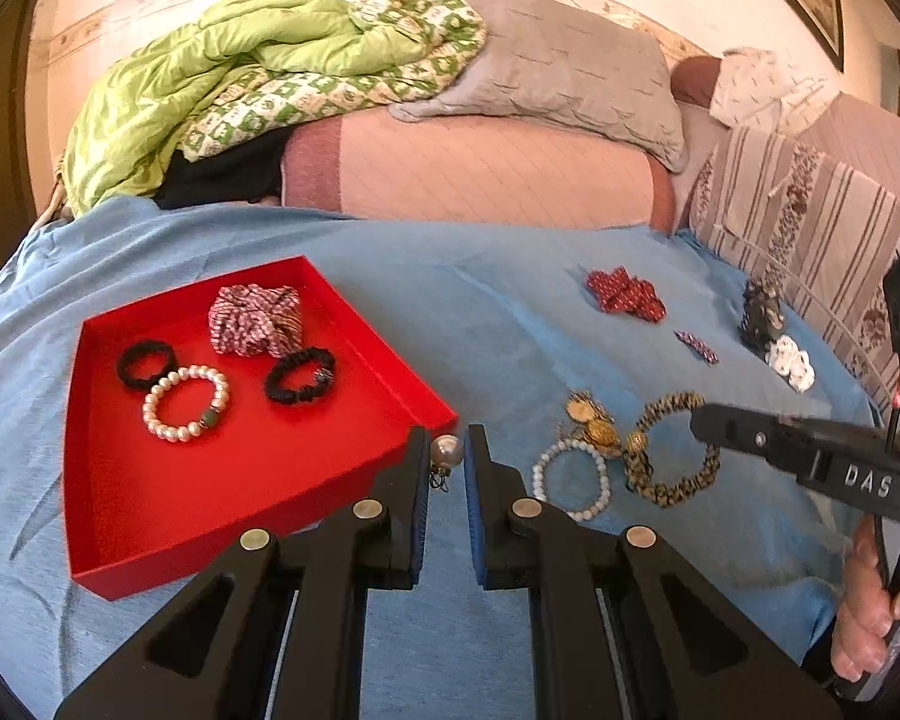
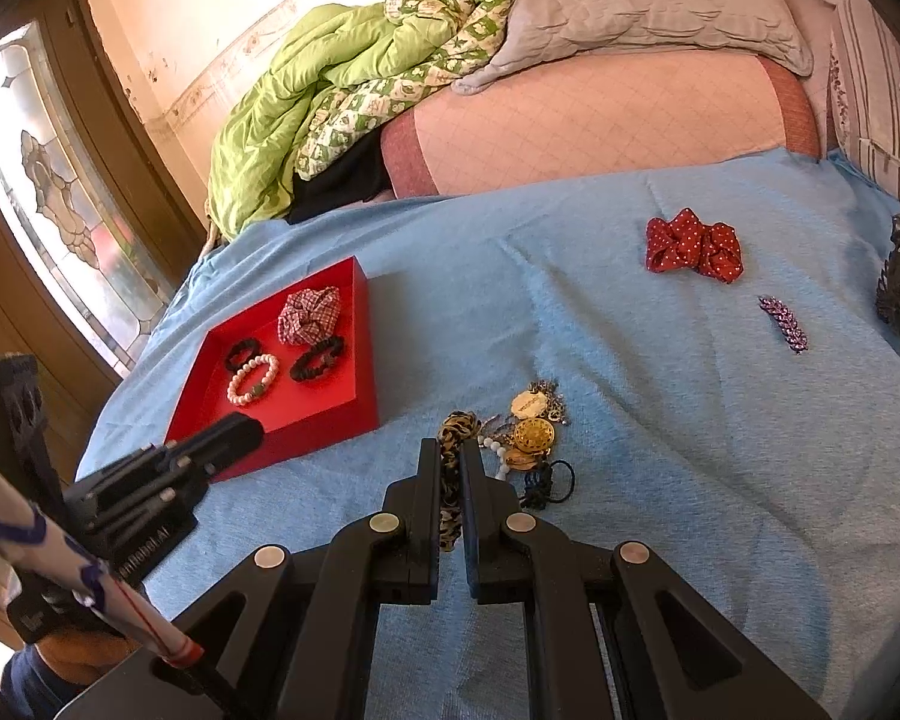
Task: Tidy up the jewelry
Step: 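Carry the pearl earring and charm bracelet over the red tray with both tools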
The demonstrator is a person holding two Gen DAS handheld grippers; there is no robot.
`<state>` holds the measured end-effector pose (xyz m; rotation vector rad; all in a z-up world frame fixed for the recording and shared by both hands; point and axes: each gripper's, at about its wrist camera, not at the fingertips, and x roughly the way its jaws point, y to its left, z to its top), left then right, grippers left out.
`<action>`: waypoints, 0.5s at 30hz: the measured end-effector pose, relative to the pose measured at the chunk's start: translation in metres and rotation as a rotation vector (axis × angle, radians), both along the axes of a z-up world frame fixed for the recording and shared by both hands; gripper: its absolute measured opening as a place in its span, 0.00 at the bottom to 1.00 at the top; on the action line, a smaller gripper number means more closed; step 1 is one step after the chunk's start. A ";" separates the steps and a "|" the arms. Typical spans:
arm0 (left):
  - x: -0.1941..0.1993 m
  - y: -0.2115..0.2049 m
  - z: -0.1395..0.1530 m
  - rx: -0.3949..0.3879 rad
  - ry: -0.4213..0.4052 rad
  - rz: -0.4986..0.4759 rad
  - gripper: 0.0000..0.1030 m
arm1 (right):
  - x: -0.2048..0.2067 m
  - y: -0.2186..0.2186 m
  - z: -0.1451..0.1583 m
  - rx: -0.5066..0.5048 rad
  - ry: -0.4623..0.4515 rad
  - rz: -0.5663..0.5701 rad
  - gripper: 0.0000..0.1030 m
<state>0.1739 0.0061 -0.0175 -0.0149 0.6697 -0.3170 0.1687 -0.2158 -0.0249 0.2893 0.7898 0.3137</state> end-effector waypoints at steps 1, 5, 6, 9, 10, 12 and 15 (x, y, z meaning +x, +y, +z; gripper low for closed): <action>0.001 0.003 0.001 -0.003 -0.002 0.007 0.11 | 0.000 0.001 0.000 -0.001 0.002 0.000 0.07; 0.005 0.018 0.005 -0.023 -0.008 0.038 0.10 | 0.000 0.010 0.002 -0.012 0.003 0.009 0.07; 0.007 0.022 0.006 -0.029 -0.007 0.044 0.10 | 0.001 0.012 0.003 -0.012 0.003 0.012 0.07; 0.012 0.036 0.008 -0.046 -0.004 0.072 0.10 | 0.003 0.021 0.005 0.002 0.013 0.026 0.07; 0.014 0.042 0.008 -0.052 -0.001 0.080 0.11 | 0.004 0.024 0.006 0.009 0.019 0.031 0.07; 0.018 0.051 0.009 -0.061 0.004 0.099 0.11 | 0.007 0.032 0.007 0.023 0.025 0.044 0.07; 0.023 0.066 0.009 -0.081 0.015 0.129 0.11 | 0.011 0.046 0.013 0.043 0.026 0.066 0.07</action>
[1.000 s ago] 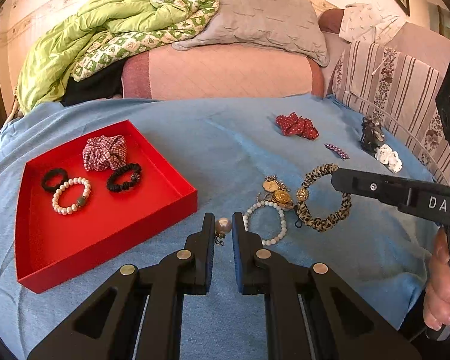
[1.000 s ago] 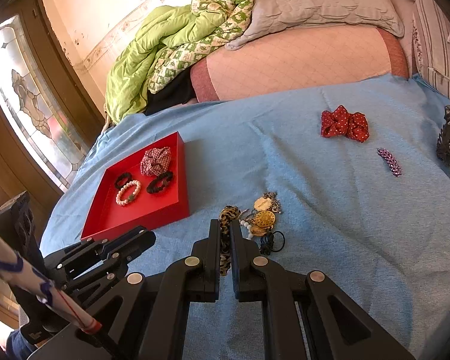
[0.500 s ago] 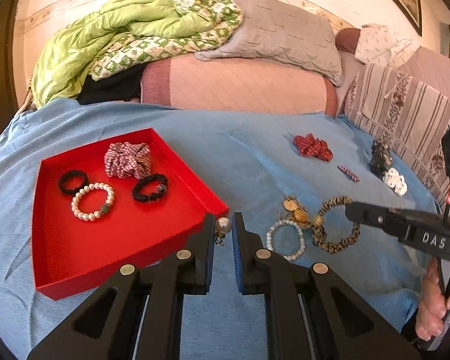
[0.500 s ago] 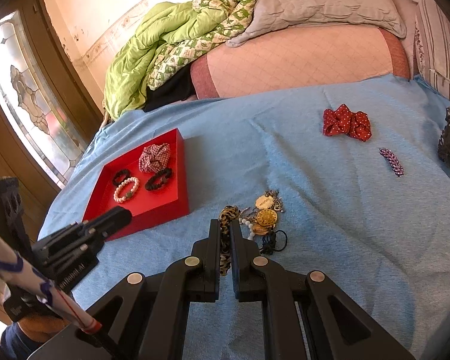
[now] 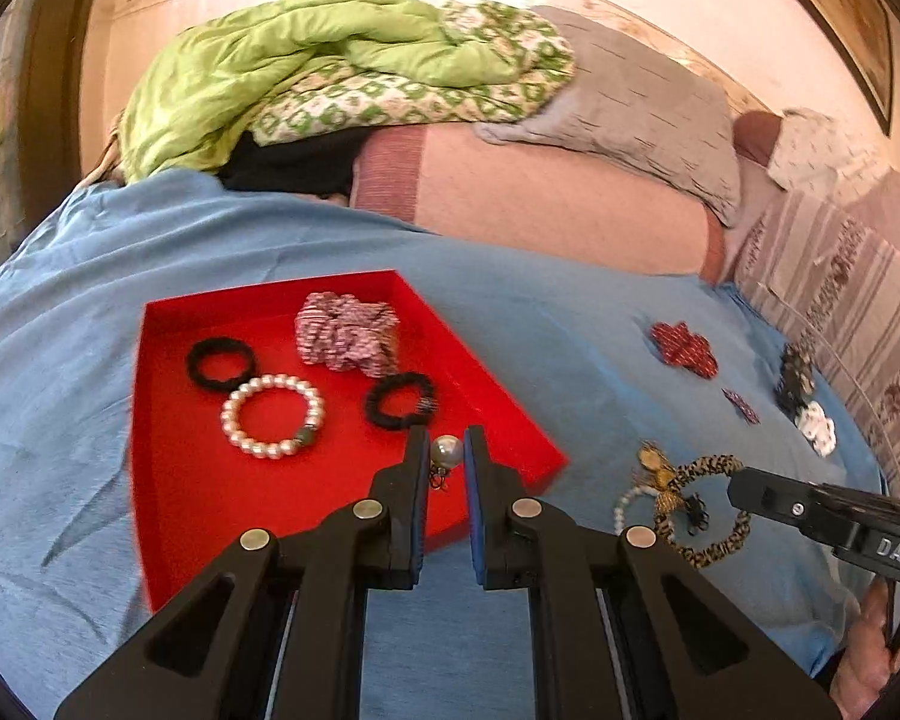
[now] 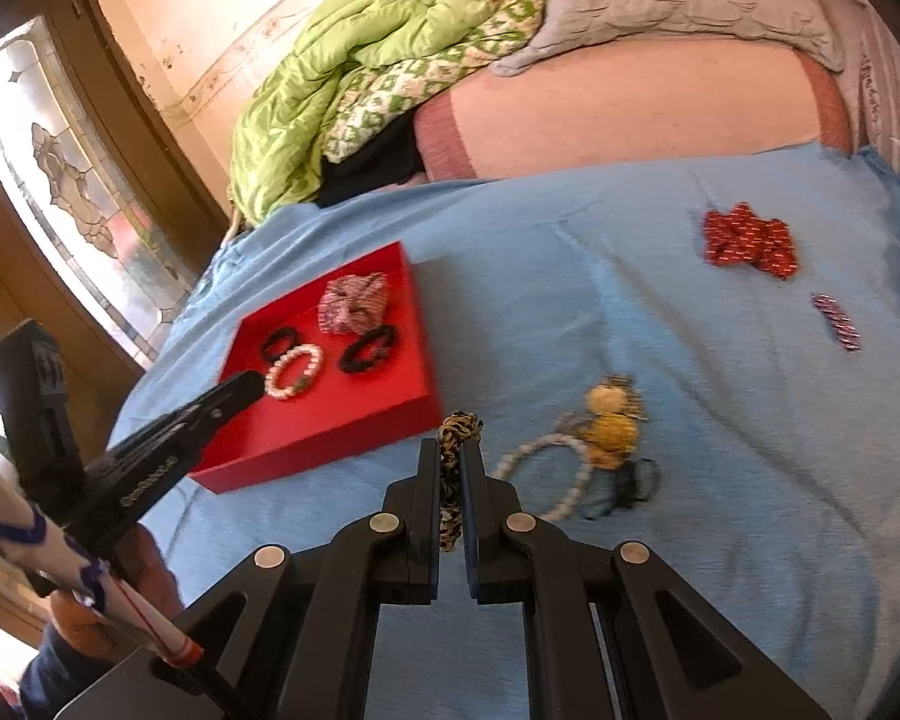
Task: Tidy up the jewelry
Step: 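Carry the pearl earring and charm bracelet over the red tray with both tools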
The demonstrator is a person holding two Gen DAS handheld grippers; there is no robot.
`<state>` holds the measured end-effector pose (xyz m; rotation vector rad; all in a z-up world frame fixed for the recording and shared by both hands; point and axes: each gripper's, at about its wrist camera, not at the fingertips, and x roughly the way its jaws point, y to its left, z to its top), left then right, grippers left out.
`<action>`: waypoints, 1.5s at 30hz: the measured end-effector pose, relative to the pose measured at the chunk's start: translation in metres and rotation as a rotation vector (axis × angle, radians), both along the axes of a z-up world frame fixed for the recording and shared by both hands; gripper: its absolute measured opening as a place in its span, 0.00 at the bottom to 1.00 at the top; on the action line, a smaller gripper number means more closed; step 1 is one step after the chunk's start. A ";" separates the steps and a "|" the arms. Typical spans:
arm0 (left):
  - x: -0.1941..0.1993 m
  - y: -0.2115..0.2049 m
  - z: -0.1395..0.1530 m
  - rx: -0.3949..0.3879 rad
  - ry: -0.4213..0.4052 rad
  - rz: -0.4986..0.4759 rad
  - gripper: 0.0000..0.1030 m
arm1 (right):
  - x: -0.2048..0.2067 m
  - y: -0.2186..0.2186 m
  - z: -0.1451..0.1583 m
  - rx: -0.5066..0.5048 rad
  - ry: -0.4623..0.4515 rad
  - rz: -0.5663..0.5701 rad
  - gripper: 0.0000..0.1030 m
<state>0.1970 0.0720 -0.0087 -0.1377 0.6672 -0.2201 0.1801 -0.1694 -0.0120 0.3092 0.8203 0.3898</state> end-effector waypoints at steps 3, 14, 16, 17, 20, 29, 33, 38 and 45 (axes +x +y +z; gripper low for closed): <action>0.004 0.014 -0.001 -0.017 0.012 0.026 0.10 | 0.007 0.019 0.008 0.024 -0.005 0.028 0.07; 0.030 0.045 -0.017 -0.051 0.099 0.098 0.10 | 0.046 0.090 0.017 0.030 0.024 0.108 0.07; 0.035 0.047 -0.022 -0.054 0.119 0.102 0.10 | 0.055 0.097 0.014 0.029 0.039 0.107 0.07; 0.037 0.047 -0.023 -0.055 0.125 0.103 0.10 | 0.061 0.100 0.011 0.026 0.049 0.103 0.07; 0.042 0.049 -0.028 -0.059 0.143 0.109 0.10 | 0.074 0.104 0.003 0.022 0.073 0.087 0.07; 0.056 0.044 -0.039 -0.068 0.192 0.107 0.10 | 0.104 0.101 -0.028 -0.018 0.151 0.026 0.07; 0.062 0.039 -0.043 -0.066 0.209 0.094 0.10 | 0.112 0.099 -0.035 -0.024 0.168 0.011 0.07; 0.069 0.036 -0.048 -0.063 0.232 0.098 0.10 | 0.122 0.103 -0.040 -0.029 0.183 0.001 0.07; 0.073 0.039 -0.054 -0.060 0.248 0.111 0.10 | 0.135 0.108 -0.047 -0.062 0.187 -0.017 0.07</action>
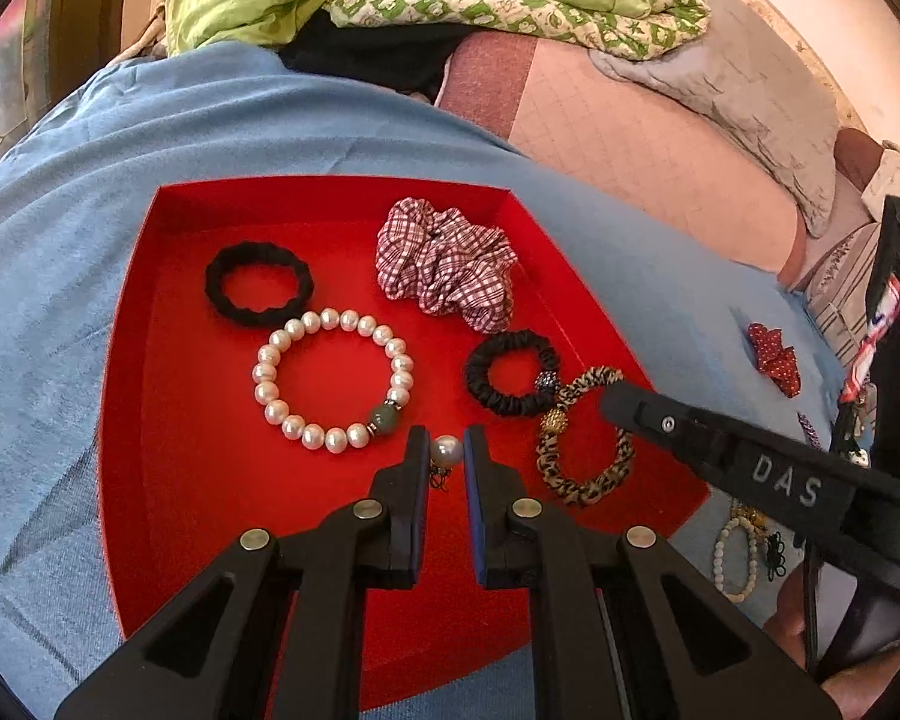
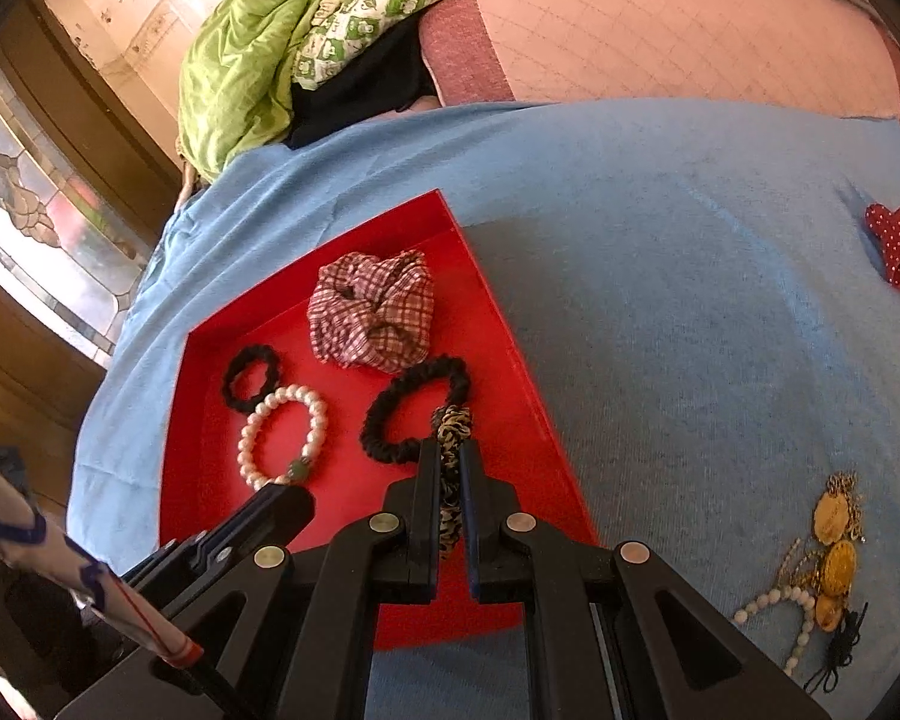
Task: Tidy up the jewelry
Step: 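Carry the pearl earring and charm bracelet over the red tray with both tools, then open the left tool to drop the pearl earring into the tray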
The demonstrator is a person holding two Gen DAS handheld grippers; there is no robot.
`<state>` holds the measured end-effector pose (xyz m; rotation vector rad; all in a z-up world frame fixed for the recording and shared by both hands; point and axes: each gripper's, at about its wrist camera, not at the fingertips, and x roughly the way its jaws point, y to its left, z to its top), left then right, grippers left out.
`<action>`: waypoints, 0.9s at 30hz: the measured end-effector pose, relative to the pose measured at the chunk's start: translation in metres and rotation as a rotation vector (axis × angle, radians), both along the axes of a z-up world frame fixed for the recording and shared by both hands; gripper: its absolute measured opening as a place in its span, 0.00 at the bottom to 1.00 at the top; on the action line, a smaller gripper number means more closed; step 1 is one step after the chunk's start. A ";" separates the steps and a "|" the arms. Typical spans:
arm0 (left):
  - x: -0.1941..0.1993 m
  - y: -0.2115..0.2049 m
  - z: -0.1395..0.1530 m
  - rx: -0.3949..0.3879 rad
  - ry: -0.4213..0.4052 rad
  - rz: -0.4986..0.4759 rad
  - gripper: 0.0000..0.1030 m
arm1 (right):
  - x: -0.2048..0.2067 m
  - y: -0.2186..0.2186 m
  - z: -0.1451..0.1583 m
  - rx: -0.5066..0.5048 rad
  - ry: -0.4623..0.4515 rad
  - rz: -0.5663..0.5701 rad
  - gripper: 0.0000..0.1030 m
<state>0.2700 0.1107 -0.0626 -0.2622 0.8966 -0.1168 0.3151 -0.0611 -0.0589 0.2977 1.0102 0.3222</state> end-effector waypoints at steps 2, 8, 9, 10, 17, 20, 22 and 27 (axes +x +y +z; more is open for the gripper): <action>0.001 0.000 -0.001 0.005 0.005 0.004 0.10 | 0.002 0.001 -0.001 -0.012 0.000 0.001 0.07; 0.002 0.002 -0.003 0.005 0.015 0.016 0.11 | 0.003 0.000 -0.002 -0.033 0.003 0.009 0.09; 0.003 0.002 -0.004 0.005 0.016 0.015 0.11 | 0.002 0.000 -0.003 -0.033 0.005 0.009 0.09; 0.003 0.001 -0.004 0.009 0.018 0.013 0.11 | 0.002 -0.001 -0.003 -0.035 0.007 0.009 0.09; 0.002 0.002 -0.005 0.017 0.023 0.027 0.10 | -0.001 -0.003 0.002 -0.045 0.008 0.012 0.09; 0.002 0.003 -0.005 0.024 0.024 0.030 0.11 | -0.003 -0.004 0.005 -0.044 0.003 0.014 0.10; 0.002 0.003 -0.005 0.024 0.027 0.032 0.11 | -0.004 -0.004 0.007 -0.043 0.003 0.016 0.10; 0.000 0.003 -0.004 0.033 0.020 0.038 0.23 | -0.006 -0.003 0.011 -0.051 -0.006 0.020 0.16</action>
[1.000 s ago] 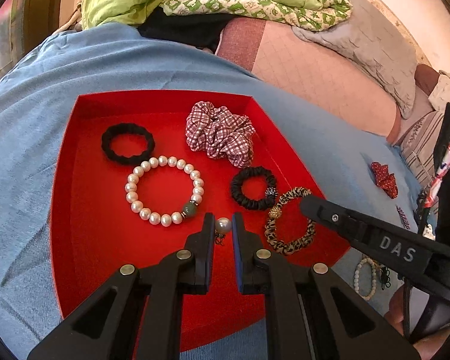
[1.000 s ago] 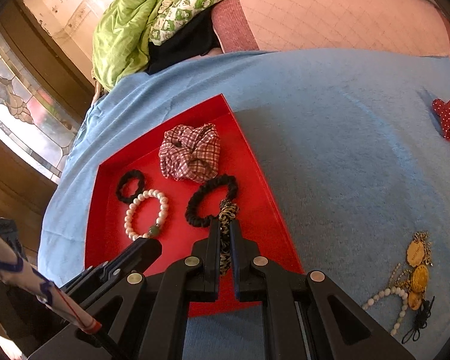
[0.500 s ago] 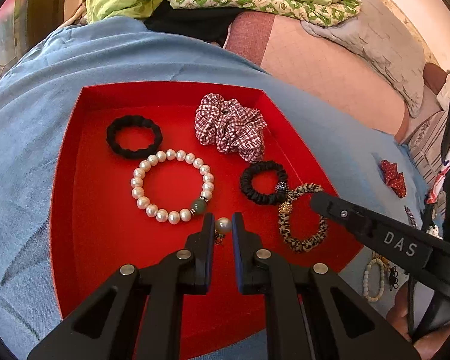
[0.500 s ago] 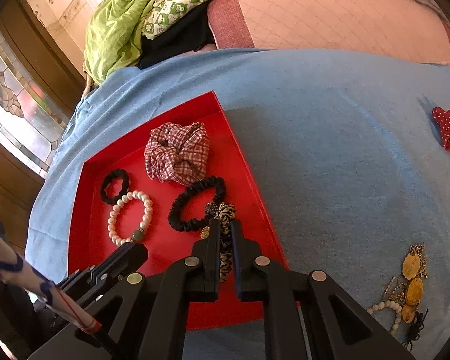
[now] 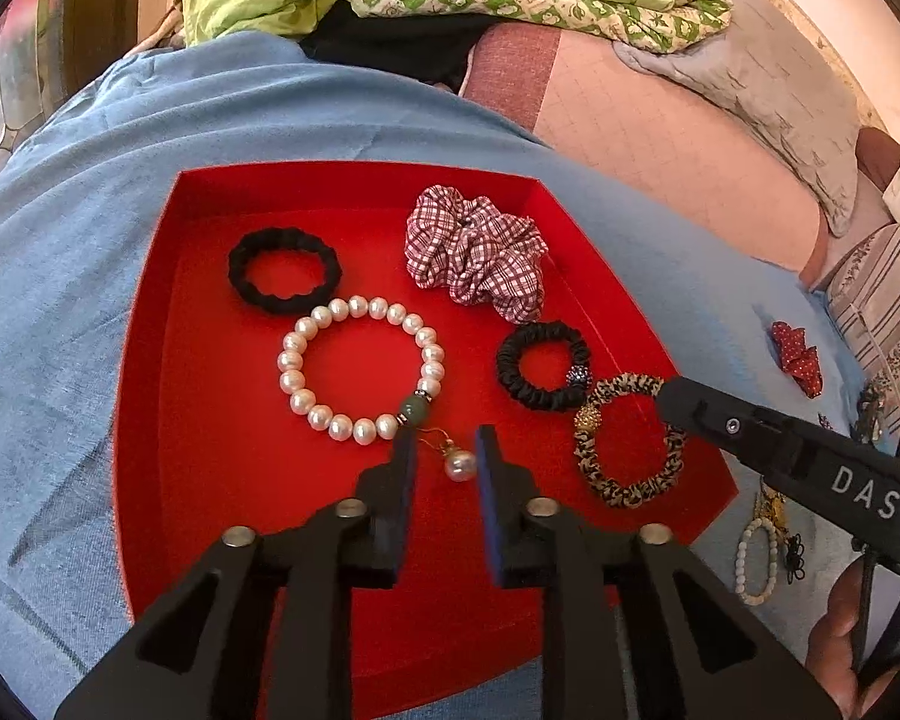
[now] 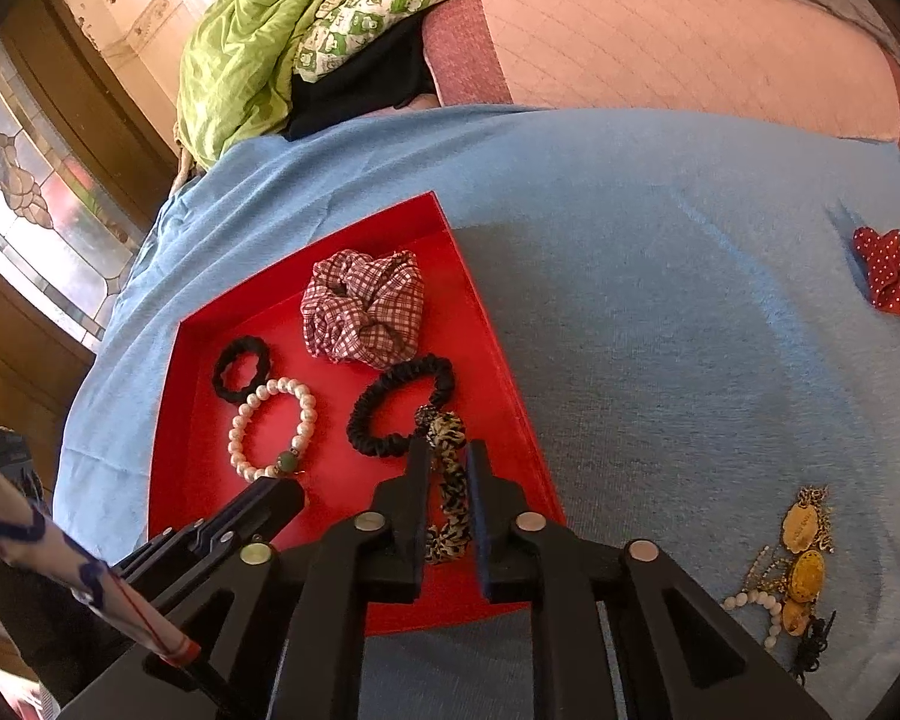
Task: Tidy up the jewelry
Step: 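Open the left tool to drop the pearl earring into the tray, then open the right tool to drop the charm bracelet into the tray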
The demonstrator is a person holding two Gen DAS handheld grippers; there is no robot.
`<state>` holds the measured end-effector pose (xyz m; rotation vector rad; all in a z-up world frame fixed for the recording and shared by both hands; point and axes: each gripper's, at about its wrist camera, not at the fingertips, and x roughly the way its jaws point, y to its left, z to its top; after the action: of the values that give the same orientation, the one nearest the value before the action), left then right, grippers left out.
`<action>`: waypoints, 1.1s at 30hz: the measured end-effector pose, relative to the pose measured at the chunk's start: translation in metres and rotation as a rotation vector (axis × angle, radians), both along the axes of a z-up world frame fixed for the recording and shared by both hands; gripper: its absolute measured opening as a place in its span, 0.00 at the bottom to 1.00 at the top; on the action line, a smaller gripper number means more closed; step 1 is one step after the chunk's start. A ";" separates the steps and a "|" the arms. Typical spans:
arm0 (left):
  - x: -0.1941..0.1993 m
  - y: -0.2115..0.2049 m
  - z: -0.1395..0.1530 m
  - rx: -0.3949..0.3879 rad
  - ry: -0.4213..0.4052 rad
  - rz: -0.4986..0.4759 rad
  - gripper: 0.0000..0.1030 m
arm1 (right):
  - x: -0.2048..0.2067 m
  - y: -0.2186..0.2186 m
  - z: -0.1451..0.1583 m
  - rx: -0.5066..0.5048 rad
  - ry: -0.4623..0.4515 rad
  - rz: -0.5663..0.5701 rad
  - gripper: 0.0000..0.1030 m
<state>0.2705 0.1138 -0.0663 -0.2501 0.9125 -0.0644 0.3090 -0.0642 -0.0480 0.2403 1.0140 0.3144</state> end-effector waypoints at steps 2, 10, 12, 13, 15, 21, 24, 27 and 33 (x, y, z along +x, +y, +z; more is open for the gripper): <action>0.000 0.000 0.001 -0.003 -0.006 0.002 0.24 | -0.001 0.000 0.002 -0.001 -0.002 0.000 0.16; -0.003 -0.001 0.006 -0.001 -0.024 0.005 0.33 | -0.007 -0.004 0.012 0.010 -0.020 0.002 0.17; -0.004 -0.001 0.008 0.000 -0.032 0.008 0.35 | -0.009 -0.006 0.016 0.012 -0.026 0.003 0.17; -0.005 -0.001 0.008 0.000 -0.034 0.010 0.35 | -0.011 -0.007 0.017 0.014 -0.029 0.003 0.17; -0.005 -0.002 0.009 0.000 -0.037 0.009 0.35 | -0.014 -0.008 0.019 0.016 -0.031 0.003 0.17; -0.007 -0.002 0.013 0.000 -0.050 0.015 0.36 | -0.019 -0.011 0.019 0.012 -0.030 0.004 0.17; -0.009 -0.001 0.014 0.003 -0.055 0.019 0.38 | -0.023 -0.013 0.018 0.011 -0.027 0.001 0.18; -0.012 -0.001 0.015 0.008 -0.059 0.024 0.38 | -0.028 -0.019 0.016 0.013 -0.023 -0.001 0.18; -0.022 -0.004 0.020 0.012 -0.084 0.029 0.38 | -0.047 -0.043 0.018 0.018 -0.033 -0.013 0.18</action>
<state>0.2481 0.1100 -0.0461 -0.2478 0.8249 -0.0424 0.2620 -0.1076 -0.0296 0.2568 0.9776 0.3152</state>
